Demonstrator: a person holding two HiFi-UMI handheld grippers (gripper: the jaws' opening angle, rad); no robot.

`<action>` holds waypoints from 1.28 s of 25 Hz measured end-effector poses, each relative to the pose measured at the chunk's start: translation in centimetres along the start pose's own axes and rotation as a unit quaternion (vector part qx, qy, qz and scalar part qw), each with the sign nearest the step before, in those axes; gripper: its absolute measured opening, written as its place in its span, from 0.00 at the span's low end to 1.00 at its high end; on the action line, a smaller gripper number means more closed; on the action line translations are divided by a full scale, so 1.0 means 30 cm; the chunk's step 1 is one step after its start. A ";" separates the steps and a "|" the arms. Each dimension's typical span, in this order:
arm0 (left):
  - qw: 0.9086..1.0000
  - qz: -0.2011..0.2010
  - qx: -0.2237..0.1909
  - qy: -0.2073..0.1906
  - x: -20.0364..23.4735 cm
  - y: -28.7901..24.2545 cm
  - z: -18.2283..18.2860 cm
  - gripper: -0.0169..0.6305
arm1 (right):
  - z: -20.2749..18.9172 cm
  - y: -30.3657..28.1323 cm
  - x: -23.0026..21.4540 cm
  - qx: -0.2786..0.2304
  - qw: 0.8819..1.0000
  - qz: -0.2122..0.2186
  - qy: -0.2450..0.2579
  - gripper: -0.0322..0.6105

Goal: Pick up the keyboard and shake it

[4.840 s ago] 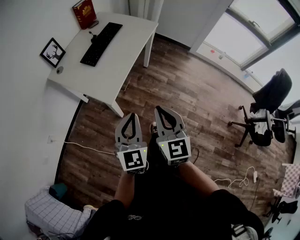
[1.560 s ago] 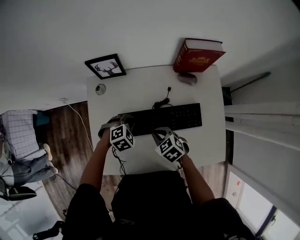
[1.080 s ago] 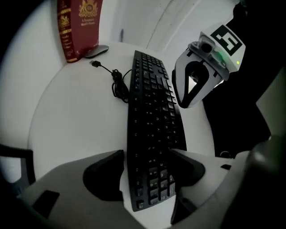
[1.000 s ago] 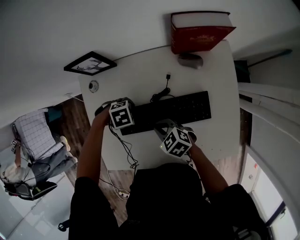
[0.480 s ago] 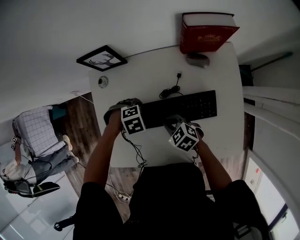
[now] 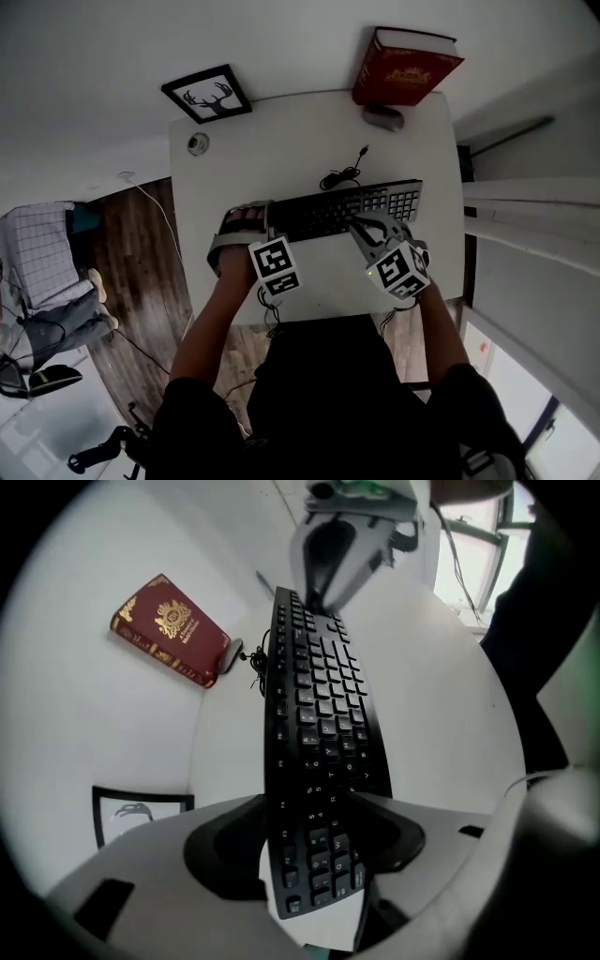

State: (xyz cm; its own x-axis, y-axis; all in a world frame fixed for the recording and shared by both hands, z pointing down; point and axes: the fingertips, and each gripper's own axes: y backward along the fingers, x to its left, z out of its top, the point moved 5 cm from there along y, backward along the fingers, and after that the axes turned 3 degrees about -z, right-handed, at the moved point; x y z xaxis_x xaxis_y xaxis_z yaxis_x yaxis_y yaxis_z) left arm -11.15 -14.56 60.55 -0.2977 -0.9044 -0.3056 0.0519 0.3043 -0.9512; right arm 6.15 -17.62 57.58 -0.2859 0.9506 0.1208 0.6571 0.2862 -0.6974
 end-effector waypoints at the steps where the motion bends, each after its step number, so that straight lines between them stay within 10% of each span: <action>1: 1.000 0.019 0.001 -0.002 -0.007 0.005 0.002 0.42 | 0.015 0.034 -0.054 0.017 0.999 -0.011 0.039 0.09; 4: 0.997 0.077 0.008 -0.014 -0.039 0.020 0.014 0.42 | -0.022 0.072 -0.208 0.111 0.979 0.010 0.172 0.24; 7: 0.992 0.124 0.014 -0.033 -0.093 0.051 0.011 0.42 | -0.116 0.074 -0.255 0.229 0.934 0.116 0.248 0.47; 16: 0.985 0.165 -0.001 -0.044 -0.152 0.078 0.006 0.42 | -0.165 -0.076 -0.166 0.301 0.880 0.254 0.266 0.48; 18: 0.987 0.159 -0.010 -0.036 -0.150 0.083 0.007 0.42 | -0.187 -0.084 -0.146 0.323 0.861 0.277 0.279 0.31; 23: 0.988 0.117 -0.081 0.051 -0.127 0.164 -0.060 0.33 | -0.193 -0.051 -0.125 0.315 0.865 0.271 0.283 0.27; 25: 0.993 0.034 -0.086 0.075 -0.124 0.191 -0.111 0.35 | -0.196 -0.044 -0.119 0.315 0.866 0.259 0.289 0.27; 29: 0.988 -0.115 -0.102 0.028 -0.161 0.192 -0.090 0.57 | -0.204 -0.022 -0.092 0.315 0.870 0.232 0.299 0.25; 32: 0.993 -0.085 -0.077 -0.016 -0.149 0.137 -0.053 0.57 | -0.206 0.003 -0.067 0.311 0.874 0.220 0.301 0.19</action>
State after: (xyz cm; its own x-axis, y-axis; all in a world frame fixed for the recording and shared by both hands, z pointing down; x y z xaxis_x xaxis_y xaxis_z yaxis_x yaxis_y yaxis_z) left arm -11.13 -8.78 58.08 -0.2583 -0.9551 -0.1450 -0.1428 0.1862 -0.9721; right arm 11.09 -18.75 61.65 0.4407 0.8969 -0.0374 0.0516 -0.0669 -0.9964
